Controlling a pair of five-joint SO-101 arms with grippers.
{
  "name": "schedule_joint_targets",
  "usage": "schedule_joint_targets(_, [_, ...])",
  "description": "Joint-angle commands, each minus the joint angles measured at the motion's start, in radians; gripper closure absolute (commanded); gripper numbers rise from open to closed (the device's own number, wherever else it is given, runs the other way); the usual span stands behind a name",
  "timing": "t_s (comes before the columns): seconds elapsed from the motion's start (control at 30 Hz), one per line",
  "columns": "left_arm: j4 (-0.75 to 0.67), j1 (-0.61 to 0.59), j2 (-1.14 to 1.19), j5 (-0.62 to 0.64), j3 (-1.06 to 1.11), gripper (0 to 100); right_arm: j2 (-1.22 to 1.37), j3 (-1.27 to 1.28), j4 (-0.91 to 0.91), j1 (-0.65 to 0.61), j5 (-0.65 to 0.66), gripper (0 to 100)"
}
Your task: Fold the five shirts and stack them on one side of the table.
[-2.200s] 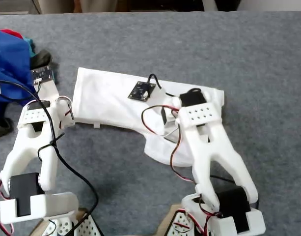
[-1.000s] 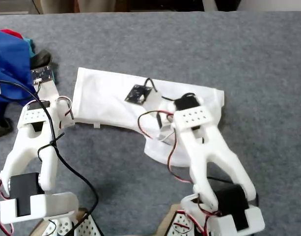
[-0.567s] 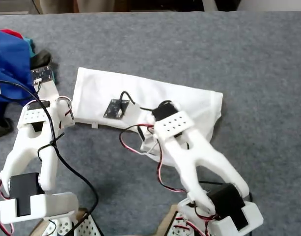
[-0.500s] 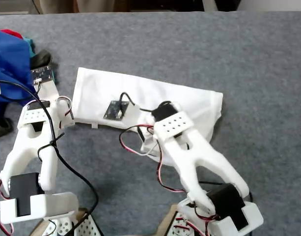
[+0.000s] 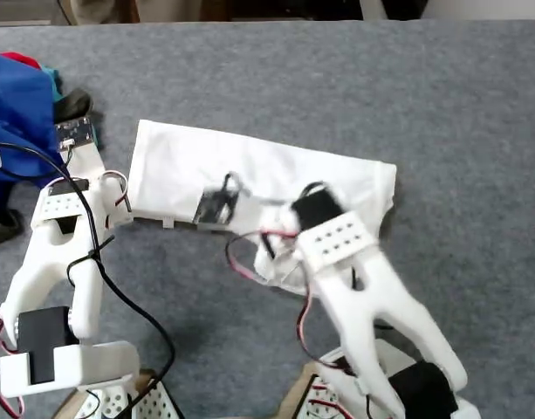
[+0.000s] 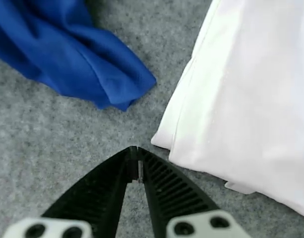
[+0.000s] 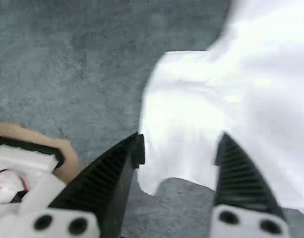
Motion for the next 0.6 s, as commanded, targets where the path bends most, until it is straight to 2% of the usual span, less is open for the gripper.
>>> schedule_joint_targets(0.0, [-0.015, -0.009, -0.008, 0.011, -0.014, 98, 0.007, -0.154, -0.044, 0.157, 0.011, 99.7])
schedule_joint_targets(0.07, [-0.008, -0.011, -0.007, 0.023, -0.037, 98, 0.065, -0.216, -0.094, 0.243, 0.009, 96.6])
schedule_joint_targets(0.17, [0.011, -0.025, -0.005, 0.068, -0.091, 98, 0.18, -0.308, -0.175, 0.321, 0.005, 99.3])
schedule_joint_targets(0.4, [0.305, 0.025, 0.001, 0.186, -0.408, 98, 0.493, -0.519, -0.258, 0.441, -0.133, 99.3])
schedule_joint_targets(0.57, [0.387, 0.127, 0.004, 0.242, -0.592, 98, 0.708, -0.616, -0.276, 0.483, -0.178, 99.3])
